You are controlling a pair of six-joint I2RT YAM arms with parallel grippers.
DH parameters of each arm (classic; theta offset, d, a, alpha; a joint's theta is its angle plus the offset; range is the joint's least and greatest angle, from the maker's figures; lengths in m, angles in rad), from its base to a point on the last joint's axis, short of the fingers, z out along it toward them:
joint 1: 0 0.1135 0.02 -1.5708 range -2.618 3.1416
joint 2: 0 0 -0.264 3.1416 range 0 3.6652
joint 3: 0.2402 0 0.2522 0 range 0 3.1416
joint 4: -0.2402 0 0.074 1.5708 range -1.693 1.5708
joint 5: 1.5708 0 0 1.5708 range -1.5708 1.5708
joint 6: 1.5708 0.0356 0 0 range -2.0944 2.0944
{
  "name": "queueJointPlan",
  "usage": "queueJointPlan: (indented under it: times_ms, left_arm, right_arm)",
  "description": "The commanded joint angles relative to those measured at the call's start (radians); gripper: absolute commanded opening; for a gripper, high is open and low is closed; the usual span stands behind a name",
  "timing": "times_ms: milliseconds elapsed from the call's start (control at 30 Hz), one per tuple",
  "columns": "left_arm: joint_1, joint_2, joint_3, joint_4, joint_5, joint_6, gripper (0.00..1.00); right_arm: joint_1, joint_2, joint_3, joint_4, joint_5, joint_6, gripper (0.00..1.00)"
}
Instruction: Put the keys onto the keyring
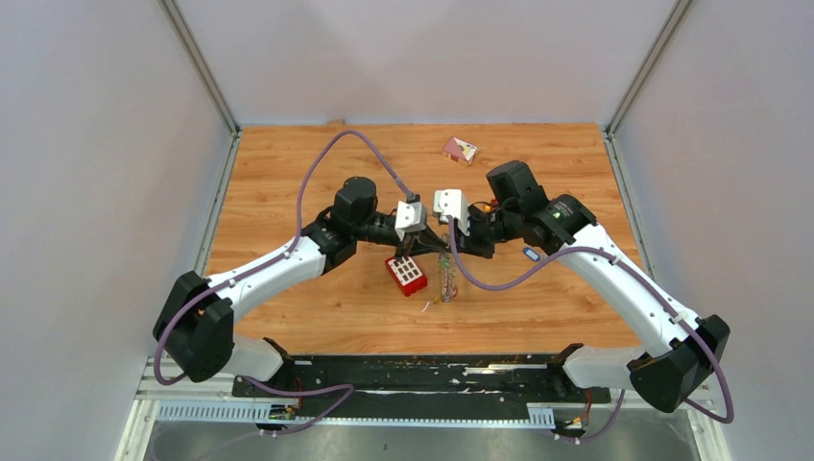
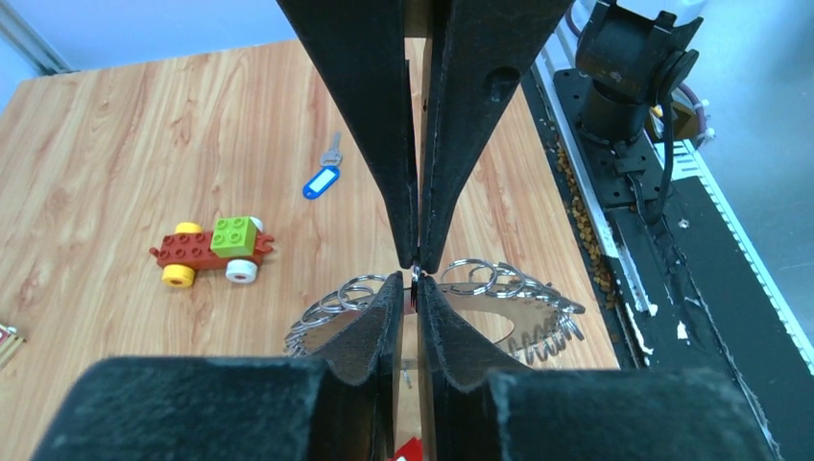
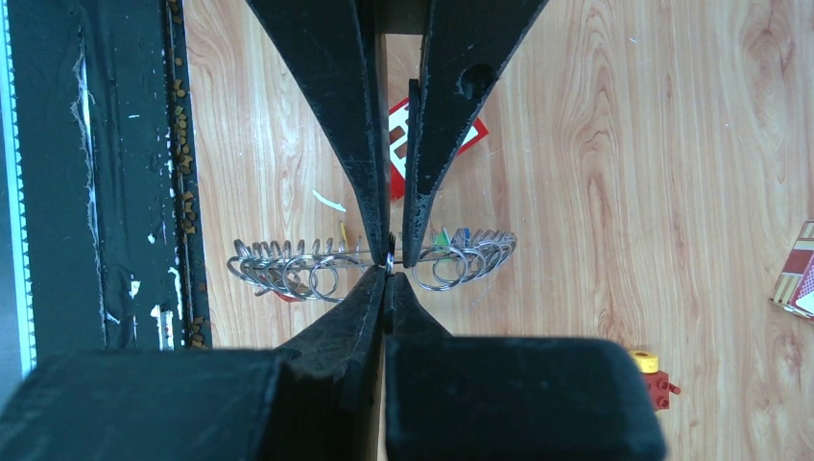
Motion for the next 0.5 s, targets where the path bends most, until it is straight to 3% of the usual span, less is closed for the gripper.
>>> queueJointPlan:
  times_ms: [0, 167, 267, 367, 467]
  left_arm:
    - [-0.005, 0.006, 0.025, 0.055, 0.024, -0.033, 0.14]
    - [-0.005, 0.011, 0.024, 0.066, 0.029, -0.046, 0.00]
    - [-0.005, 0.000, 0.003, 0.086, 0.023, -0.046, 0.00]
    - [0.004, -0.026, -0.062, 0.234, 0.000, -0.142, 0.00]
    - [0.032, -0.043, -0.147, 0.503, -0.014, -0.375, 0.00]
  right_arm:
    - [0.005, -0.027, 0.009, 0.055, -0.032, 0.007, 0.00]
    - [0.005, -0.030, 0.002, 0.069, -0.034, 0.012, 0.00]
    - [0.005, -0.048, -0.017, 0.096, -0.027, 0.022, 0.00]
    - [0.003, -0.081, -0.051, 0.135, 0.005, 0.039, 0.06]
    - [-0.008, -0.134, -0.098, 0.188, 0.014, 0.063, 0.19]
